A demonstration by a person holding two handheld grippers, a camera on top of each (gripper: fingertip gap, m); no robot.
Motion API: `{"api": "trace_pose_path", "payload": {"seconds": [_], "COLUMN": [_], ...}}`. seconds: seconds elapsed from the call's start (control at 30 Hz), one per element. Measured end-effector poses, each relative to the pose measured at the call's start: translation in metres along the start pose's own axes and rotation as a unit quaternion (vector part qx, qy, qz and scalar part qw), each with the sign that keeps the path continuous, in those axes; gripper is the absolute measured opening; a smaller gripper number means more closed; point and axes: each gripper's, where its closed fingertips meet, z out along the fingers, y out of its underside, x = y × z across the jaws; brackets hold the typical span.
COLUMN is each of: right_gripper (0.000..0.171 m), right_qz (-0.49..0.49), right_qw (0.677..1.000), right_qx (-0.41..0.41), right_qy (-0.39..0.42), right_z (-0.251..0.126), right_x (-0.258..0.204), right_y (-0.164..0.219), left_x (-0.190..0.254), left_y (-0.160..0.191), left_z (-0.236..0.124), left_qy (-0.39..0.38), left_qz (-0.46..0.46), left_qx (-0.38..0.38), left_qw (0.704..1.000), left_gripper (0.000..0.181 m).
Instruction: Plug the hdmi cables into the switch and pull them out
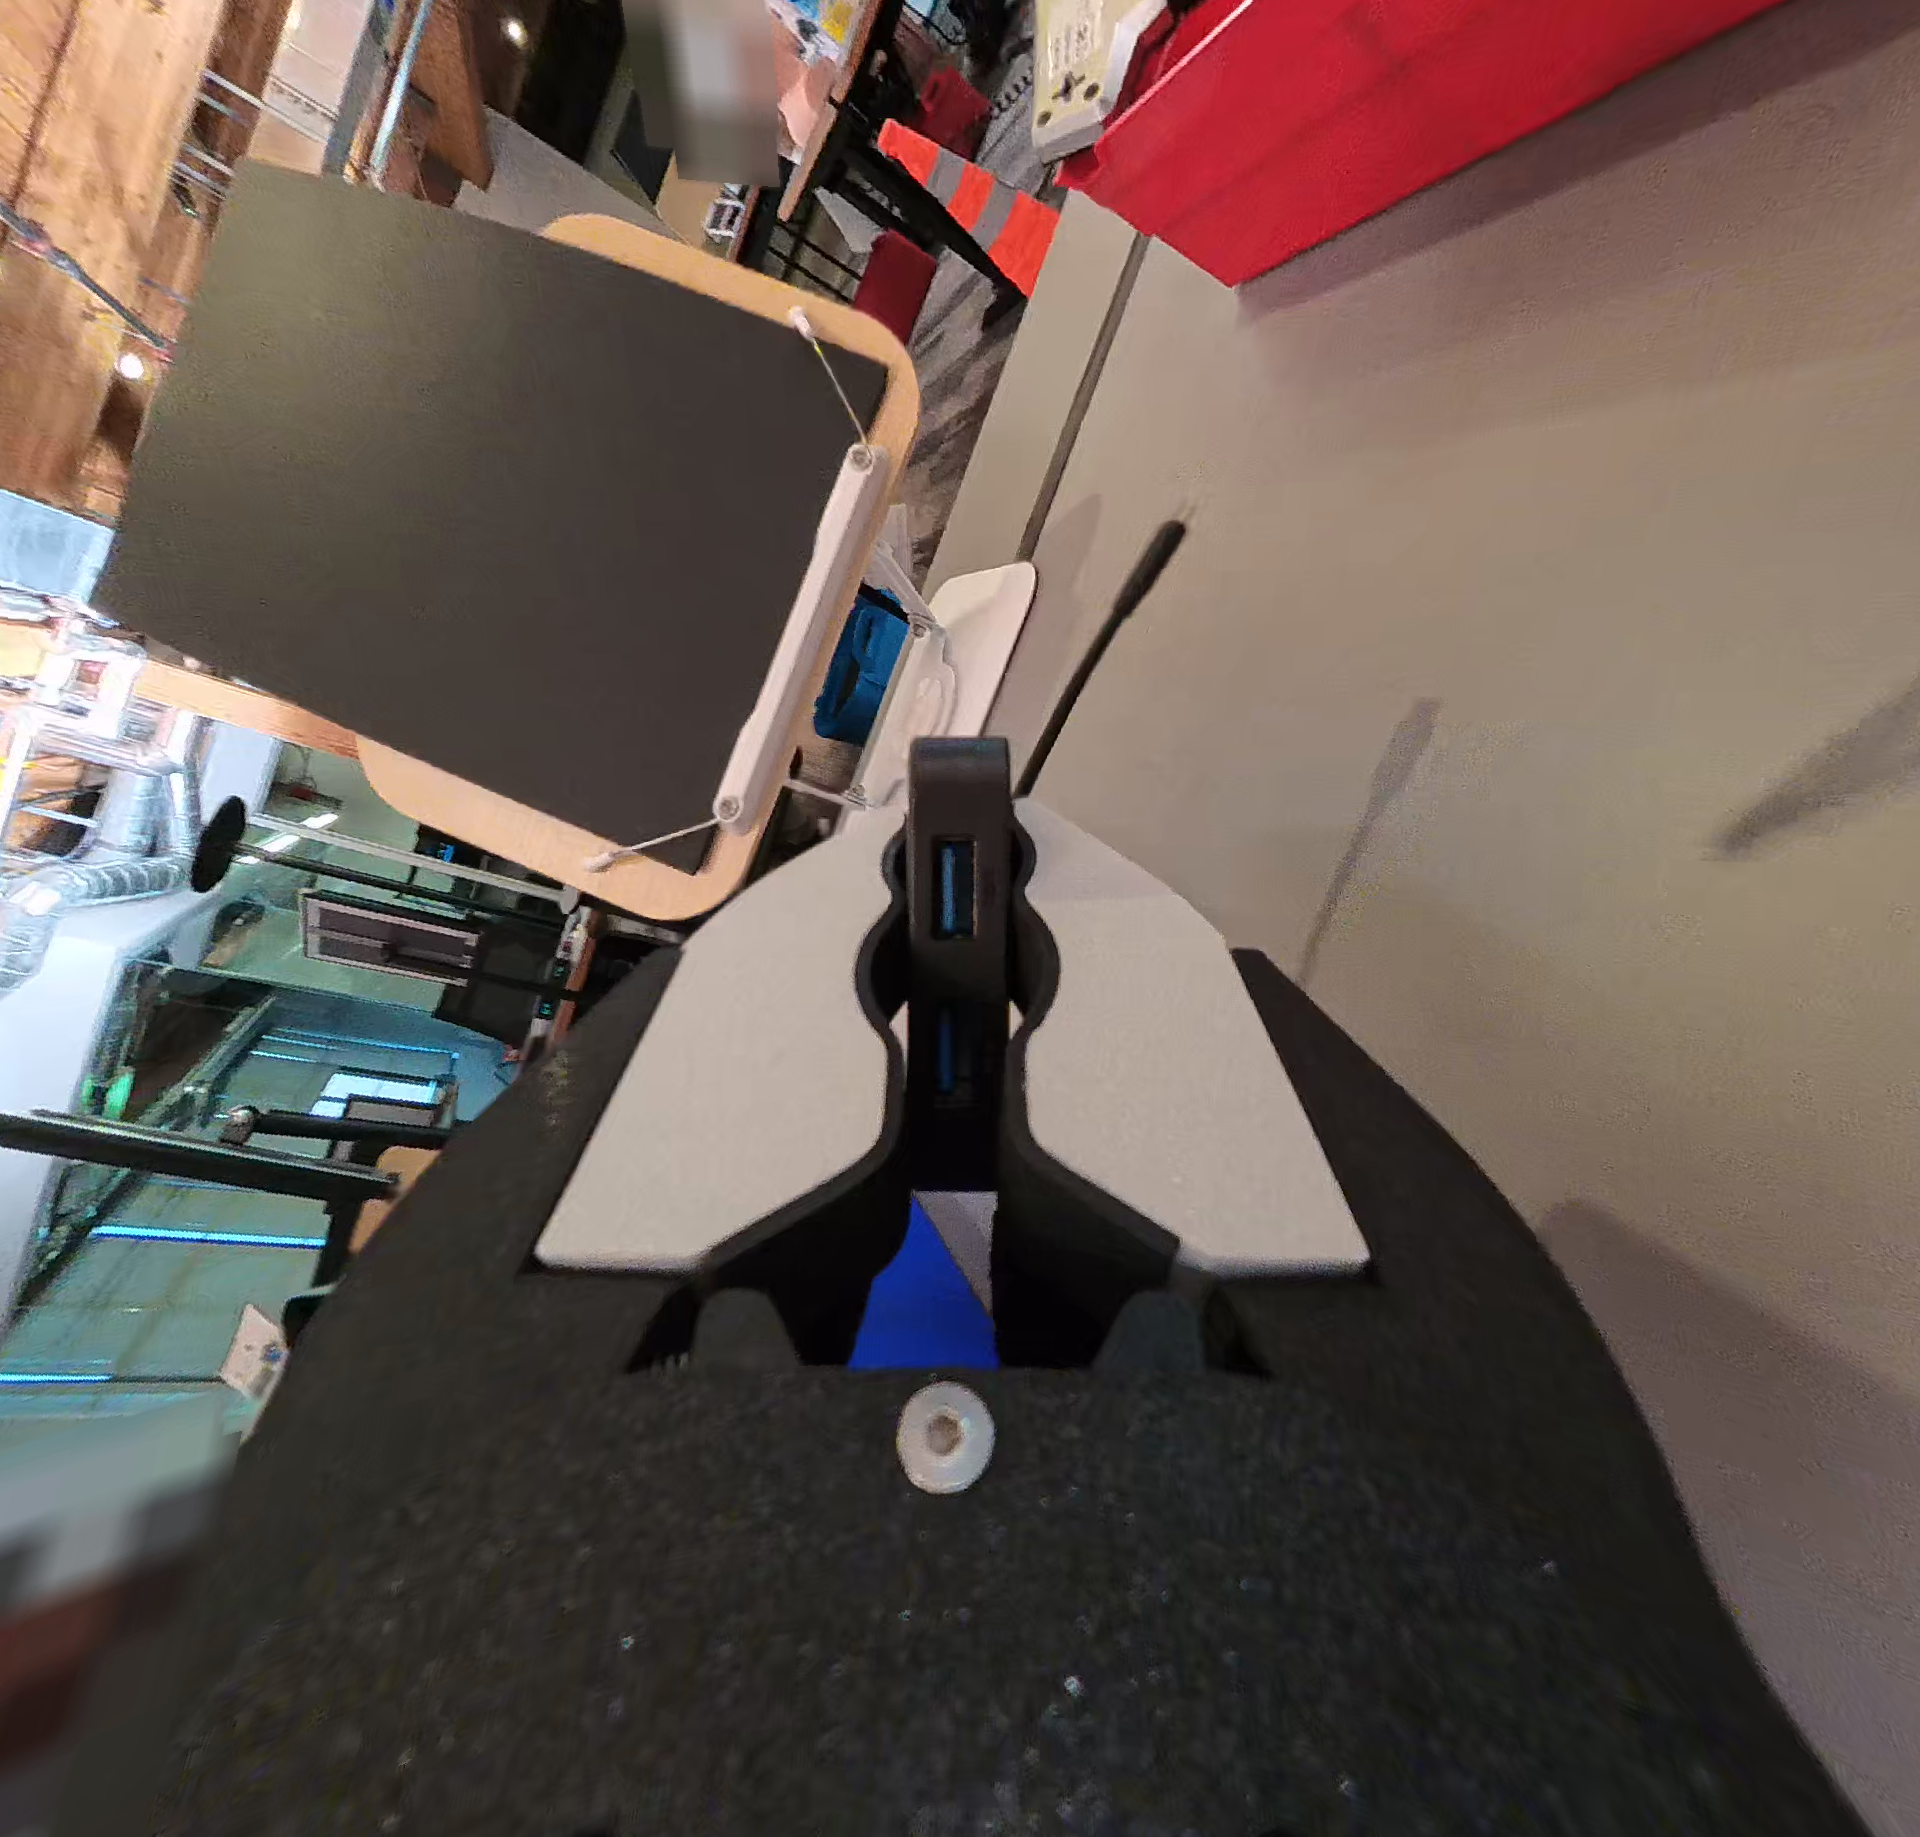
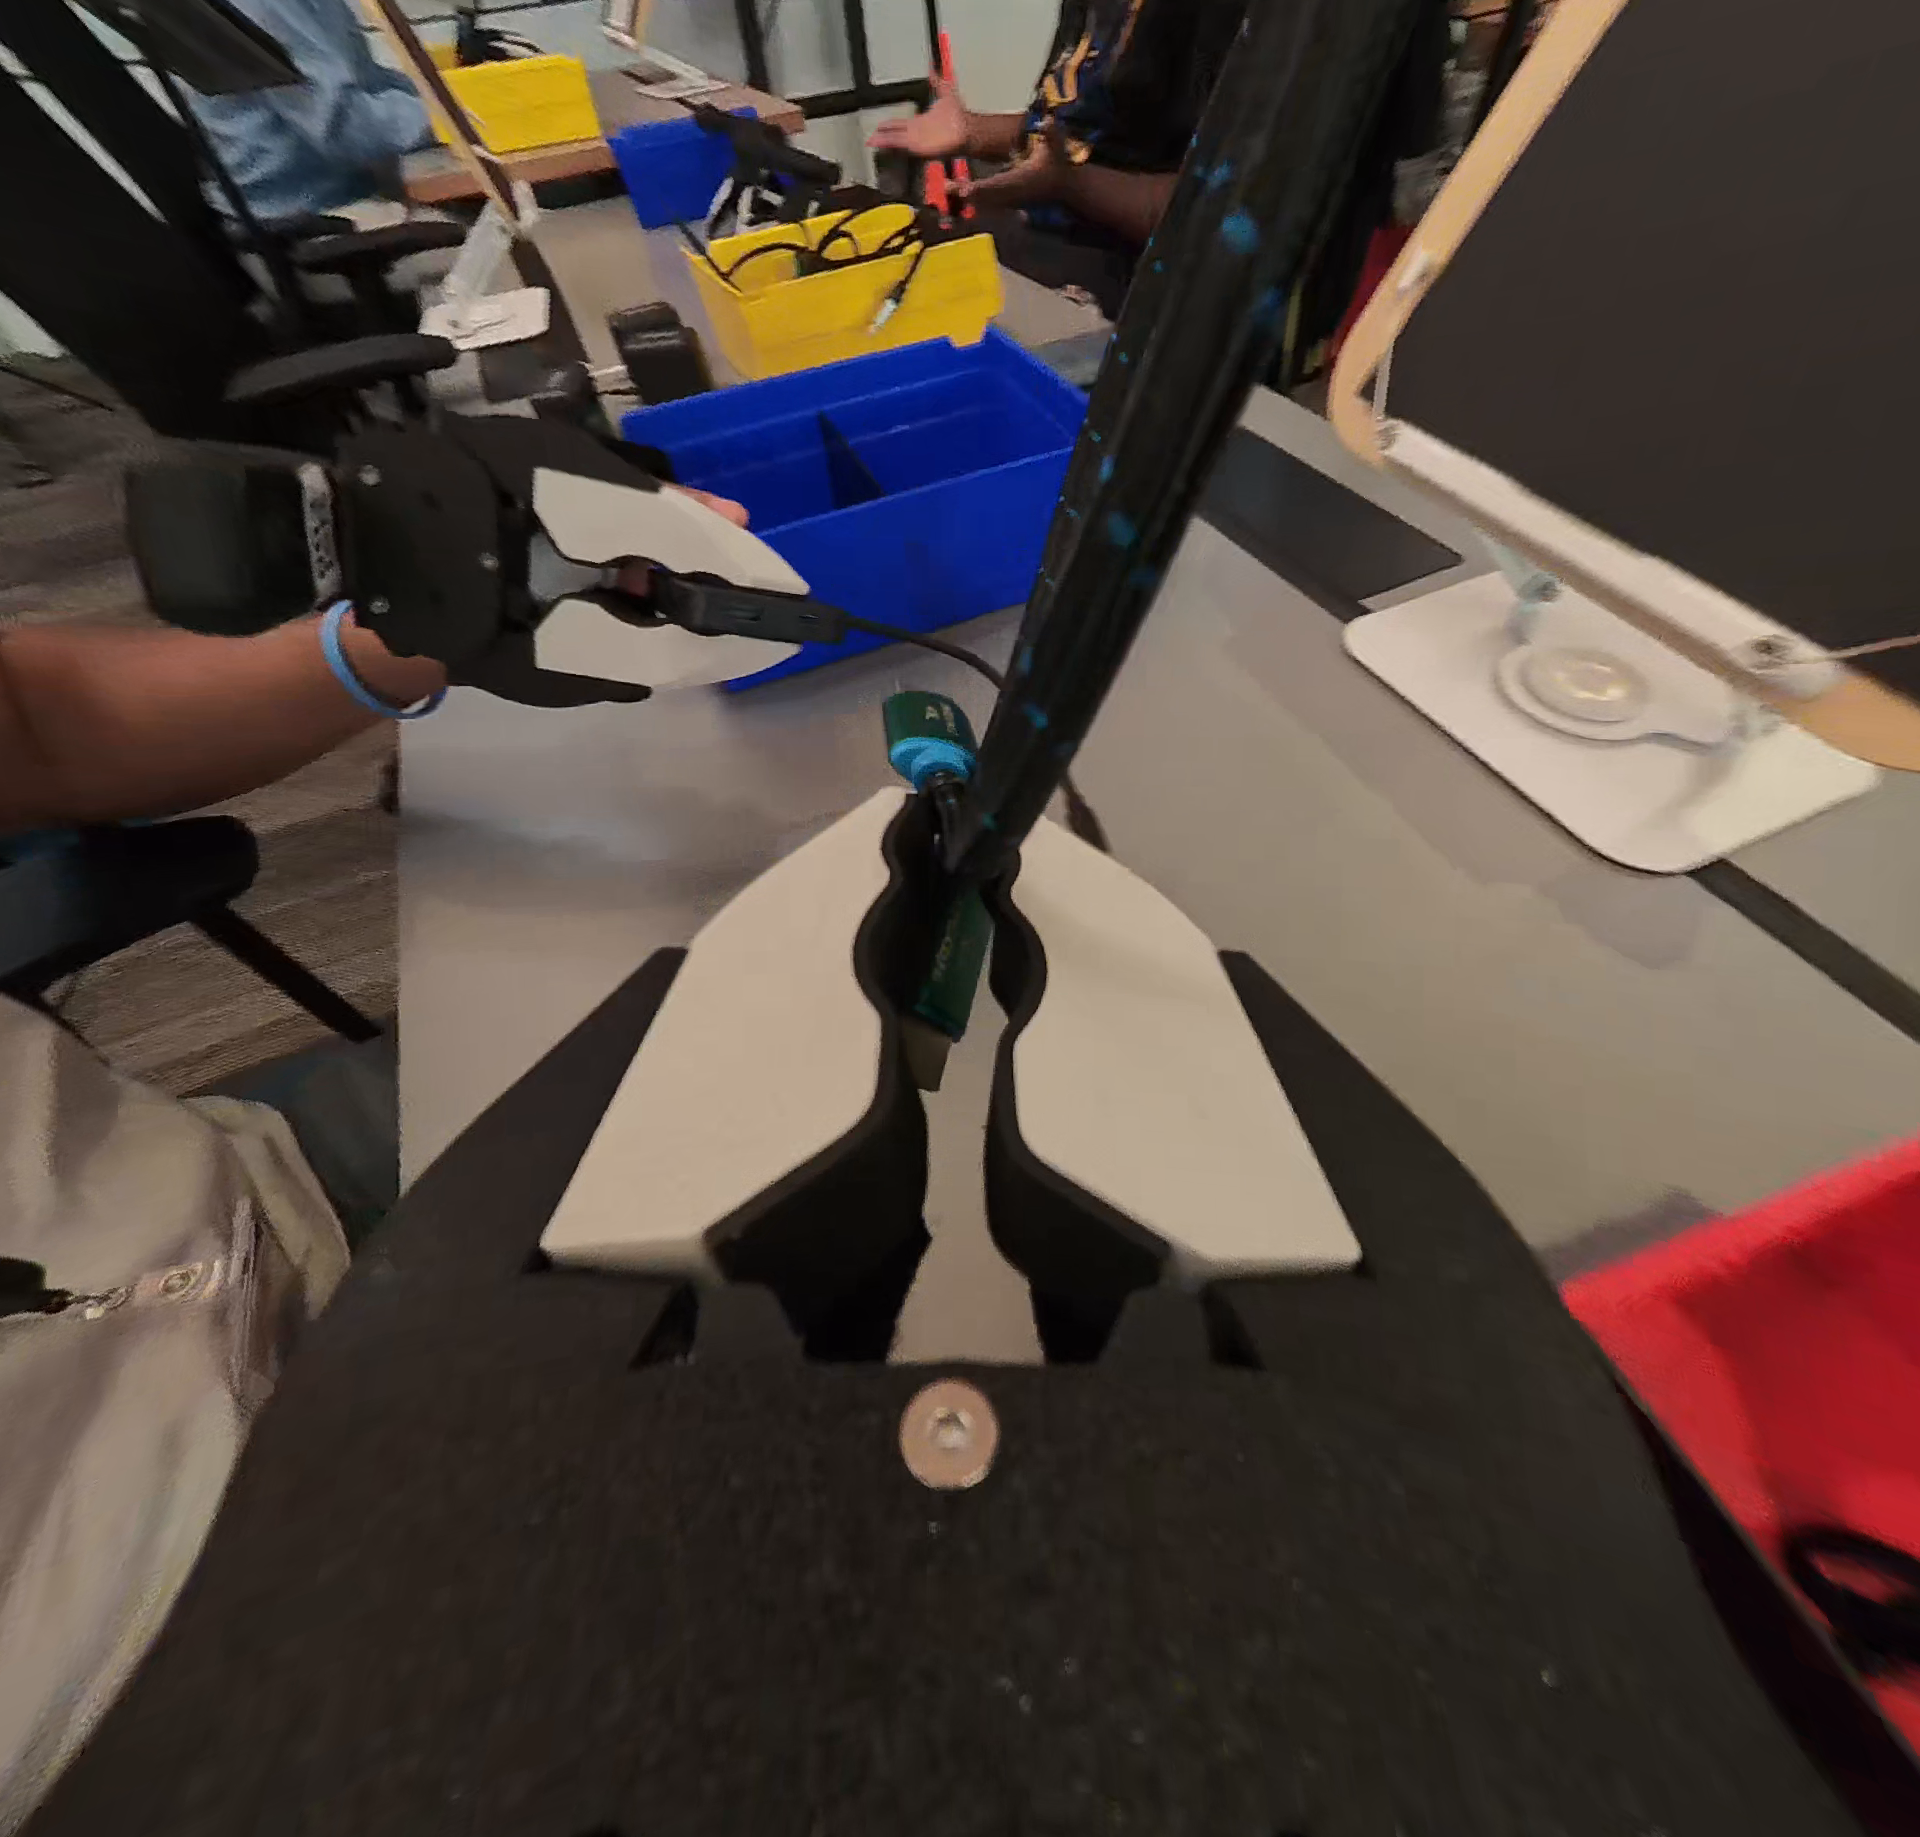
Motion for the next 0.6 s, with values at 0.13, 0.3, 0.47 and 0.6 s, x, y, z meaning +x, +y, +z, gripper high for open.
{"api": "trace_pose_path", "payload": {"seconds": [0.13,0.3,0.47,0.6], "right_gripper": [0.009,0.01,0.01,0.011], "right_qz": [-0.02,0.048,-0.18,-0.378], "right_qw": [0.991,0.957,0.812,0.668], "right_qx": [-0.06,-0.232,-0.504,-0.601], "right_qy": [0.116,0.167,0.234,0.223], "right_z": [-0.052,-0.118,-0.17,-0.172], "right_x": [0.036,0.074,0.12,0.141], "right_y": [0.007,0.088,0.165,0.192], "left_x": [0.005,0.009,0.004,0.004], "left_y": [-0.014,-0.017,-0.021,-0.025], "left_z": [-0.004,-0.006,-0.007,-0.009], "left_qy": [-0.017,-0.016,-0.016,-0.019], "left_qz": [0.019,0.01,-0.006,-0.002], "left_qx": [0.006,0.001,0.005,0.006], "left_qw": [1.0,1.0,1.0,1.0], "left_gripper": [0.013,0.013,0.013,0.013]}}
